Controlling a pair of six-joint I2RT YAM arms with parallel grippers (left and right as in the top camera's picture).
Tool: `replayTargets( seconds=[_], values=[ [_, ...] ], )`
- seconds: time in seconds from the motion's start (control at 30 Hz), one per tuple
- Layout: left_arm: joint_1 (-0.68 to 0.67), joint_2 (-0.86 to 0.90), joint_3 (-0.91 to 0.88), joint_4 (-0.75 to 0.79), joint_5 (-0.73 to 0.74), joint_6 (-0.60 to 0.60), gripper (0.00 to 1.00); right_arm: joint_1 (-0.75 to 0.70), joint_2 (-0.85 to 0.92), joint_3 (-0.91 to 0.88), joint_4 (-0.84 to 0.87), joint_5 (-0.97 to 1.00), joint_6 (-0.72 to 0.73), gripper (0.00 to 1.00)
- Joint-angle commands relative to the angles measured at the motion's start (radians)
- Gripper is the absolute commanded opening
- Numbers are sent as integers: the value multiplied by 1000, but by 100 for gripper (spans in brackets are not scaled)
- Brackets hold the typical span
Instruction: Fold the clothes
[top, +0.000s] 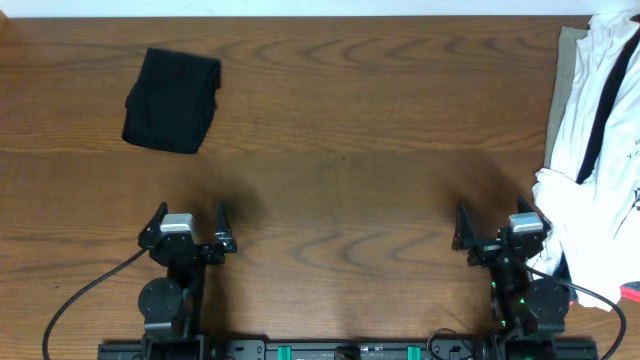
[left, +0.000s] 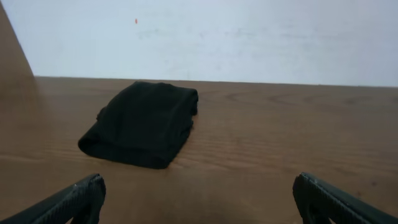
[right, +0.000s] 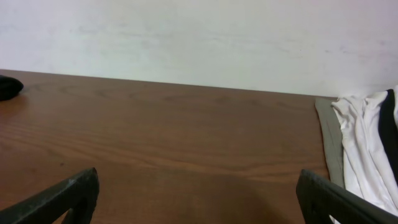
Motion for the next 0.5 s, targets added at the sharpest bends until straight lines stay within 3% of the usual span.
replayTargets(
  seconds=[0.0,0.47],
  values=[
    [-4,-9,-15,-33,34,54,98,-12,-6,-2,-4,3,-10,99],
    [31,-10,-15,-33,34,54,98,-12,-6,-2,-4,3,-10,99]
  ],
)
